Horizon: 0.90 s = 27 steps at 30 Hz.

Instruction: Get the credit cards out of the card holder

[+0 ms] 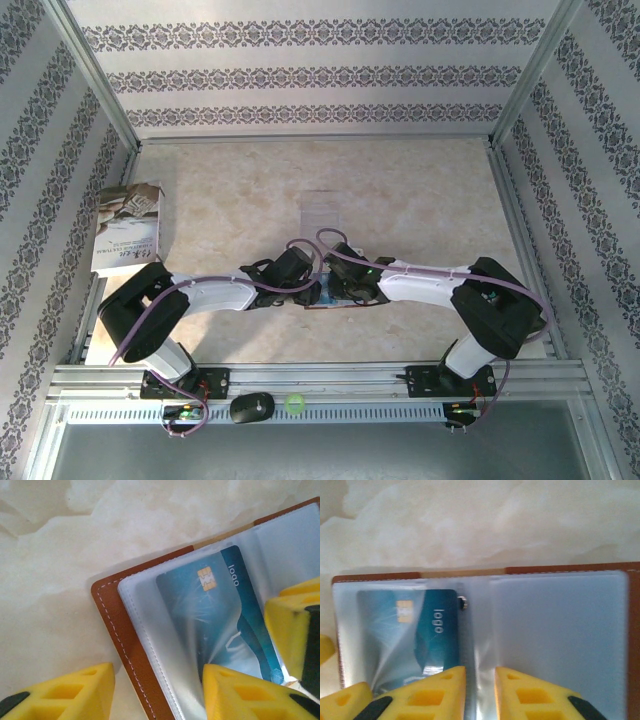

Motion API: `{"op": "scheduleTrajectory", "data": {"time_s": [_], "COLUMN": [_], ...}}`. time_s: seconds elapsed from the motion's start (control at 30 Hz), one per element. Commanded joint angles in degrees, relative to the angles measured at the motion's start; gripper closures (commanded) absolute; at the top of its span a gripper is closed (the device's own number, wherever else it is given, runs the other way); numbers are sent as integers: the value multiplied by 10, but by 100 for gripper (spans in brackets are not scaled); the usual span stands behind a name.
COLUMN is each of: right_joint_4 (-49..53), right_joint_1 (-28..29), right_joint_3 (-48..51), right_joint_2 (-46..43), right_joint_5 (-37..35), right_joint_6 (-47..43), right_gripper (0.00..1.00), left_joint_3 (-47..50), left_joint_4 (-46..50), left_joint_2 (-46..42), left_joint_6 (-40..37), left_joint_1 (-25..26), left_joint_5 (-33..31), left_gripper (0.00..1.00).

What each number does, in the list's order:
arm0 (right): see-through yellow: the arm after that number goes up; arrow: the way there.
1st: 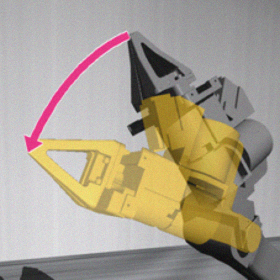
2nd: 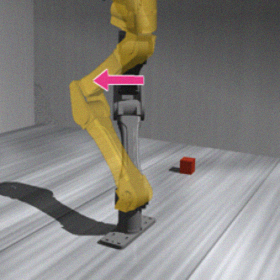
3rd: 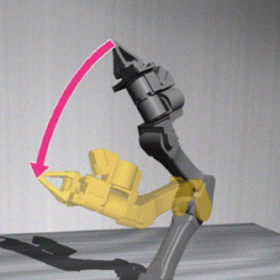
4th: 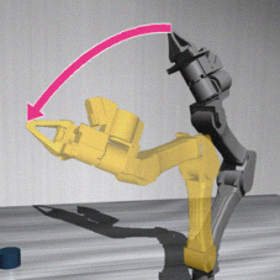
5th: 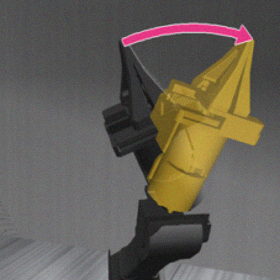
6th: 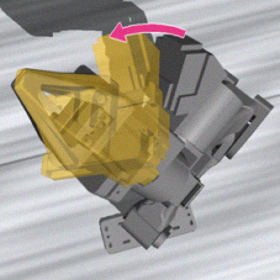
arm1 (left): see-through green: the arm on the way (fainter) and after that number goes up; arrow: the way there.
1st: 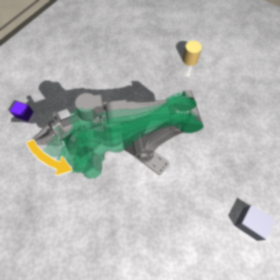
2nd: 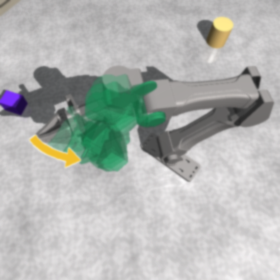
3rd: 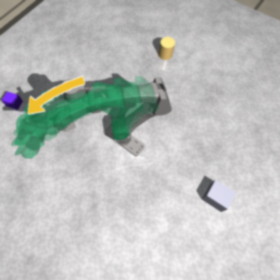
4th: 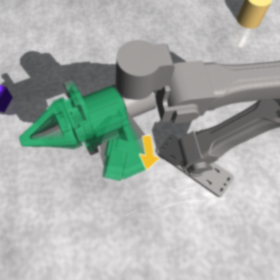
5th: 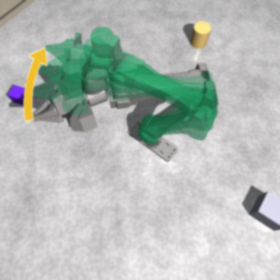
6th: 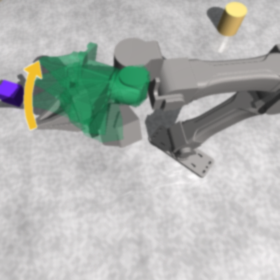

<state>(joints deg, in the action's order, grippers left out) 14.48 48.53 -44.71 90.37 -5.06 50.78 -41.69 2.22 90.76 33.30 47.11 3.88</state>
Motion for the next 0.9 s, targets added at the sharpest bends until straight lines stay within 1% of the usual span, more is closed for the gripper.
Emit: {"op": "scheduleTrajectory", "data": {"time_s": [0.0,0.13,0.23,0.3,0.4,0.5,0.63,0.73,0.87], "right_joint_4": [44,42,-8,-39,-99,-138,-145,-143,-139], "right_joint_1": [2,2,0,-11,-35,-52,-58,-59,-60], "right_joint_3": [7,8,27,32,49,64,70,72,73], "right_joint_2": [-30,-67,-97,-96,-80,-62,-50,-48,-43], "right_joint_5": [-42,-44,-15,39,118,158,167,165,162], "right_joint_6": [-9,-15,-33,-40,-32,-21,-22,-22,-23], "right_gripper": [72,69,68,67,68,71,72,73,74], "left_joint_3": [10,9,8,-1,-21,-41,-58,-64,-62], "left_joint_4": [8,11,3,0,-6,-7,2,23,28], "left_joint_2": [-31,-60,-73,-62,-32,-6,14,25,38], "left_joint_6": [-2,-4,-7,-13,-23,-32,-41,-43,-42], "left_joint_1": [-8,-8,-8,-8,-8,-8,-8,-9,-11], "left_joint_5": [3,6,16,18,22,19,3,-19,-29], "left_gripper": [46,45,44,46,51,52,52,57,60]}}
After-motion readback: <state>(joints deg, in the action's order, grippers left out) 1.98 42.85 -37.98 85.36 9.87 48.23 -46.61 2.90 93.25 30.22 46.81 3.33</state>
